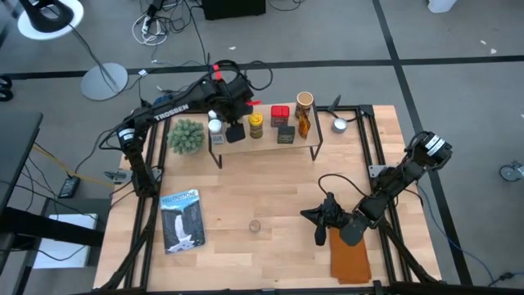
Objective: Shelf spices
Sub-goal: Put the green seasoning bottle on the shelf
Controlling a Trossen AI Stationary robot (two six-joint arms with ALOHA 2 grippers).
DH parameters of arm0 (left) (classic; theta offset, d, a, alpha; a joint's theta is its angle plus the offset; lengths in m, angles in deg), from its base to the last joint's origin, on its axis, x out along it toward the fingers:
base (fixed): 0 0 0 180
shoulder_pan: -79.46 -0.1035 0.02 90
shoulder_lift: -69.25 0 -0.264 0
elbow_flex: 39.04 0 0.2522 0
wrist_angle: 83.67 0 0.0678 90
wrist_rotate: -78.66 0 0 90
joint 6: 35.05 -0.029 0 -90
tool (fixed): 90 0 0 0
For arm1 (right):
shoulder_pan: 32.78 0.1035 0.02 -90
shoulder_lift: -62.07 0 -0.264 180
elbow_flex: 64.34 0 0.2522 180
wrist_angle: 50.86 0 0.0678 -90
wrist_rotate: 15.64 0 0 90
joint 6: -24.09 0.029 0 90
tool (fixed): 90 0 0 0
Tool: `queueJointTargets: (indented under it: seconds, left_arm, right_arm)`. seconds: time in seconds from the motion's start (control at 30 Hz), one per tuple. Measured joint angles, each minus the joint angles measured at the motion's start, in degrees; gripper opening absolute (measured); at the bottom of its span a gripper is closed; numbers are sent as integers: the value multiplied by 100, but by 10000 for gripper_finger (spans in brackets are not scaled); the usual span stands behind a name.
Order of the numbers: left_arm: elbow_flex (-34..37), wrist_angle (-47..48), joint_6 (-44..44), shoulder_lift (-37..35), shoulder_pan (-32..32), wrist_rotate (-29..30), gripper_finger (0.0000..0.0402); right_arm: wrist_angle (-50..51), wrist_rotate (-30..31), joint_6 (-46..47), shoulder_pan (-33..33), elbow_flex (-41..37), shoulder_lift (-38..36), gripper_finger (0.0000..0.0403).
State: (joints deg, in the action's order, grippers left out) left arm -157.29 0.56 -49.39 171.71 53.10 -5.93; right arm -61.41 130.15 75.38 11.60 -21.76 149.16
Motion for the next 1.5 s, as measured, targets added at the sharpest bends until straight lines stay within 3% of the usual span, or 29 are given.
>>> queueJointTargets:
  seconds: [0.3, 0.5, 0.6, 0.87, 0.97, 1.13, 1.4, 1.5]
  left_arm:
    - [0, 19, 164, 0, -119, -10, 280]
    - [0, 20, 147, -12, -51, -994, 280]
    - [-160, 141, 125, -39, 32, -1172, 280]
    - [-1761, 646, 117, -61, 3, -1094, 280]
    - [-2237, 604, 104, -71, -166, -608, 280]
    - [-2371, 306, 193, -56, -696, -50, 280]
    - [-2367, 13, 263, 493, -1578, -94, 266]
    - [-2367, -131, 238, 703, -1843, -399, 252]
  right_arm:
    - [-4, 0, 0, 0, 0, 0, 5]
    - [-4, 0, 0, -2, 0, 0, 3]
    - [-4, -2, 0, -2, 0, 0, 2]
    - [-4, -12, -2, -2, 0, 0, 3]
    - [-4, -14, -3, -2, 0, 0, 2]
    - [-3, -20, -4, -2, 0, 0, 4]
    - [-2, -26, -86, -2, 2, 0, 2]
    - [16, -26, -100, -2, 1, 0, 3]
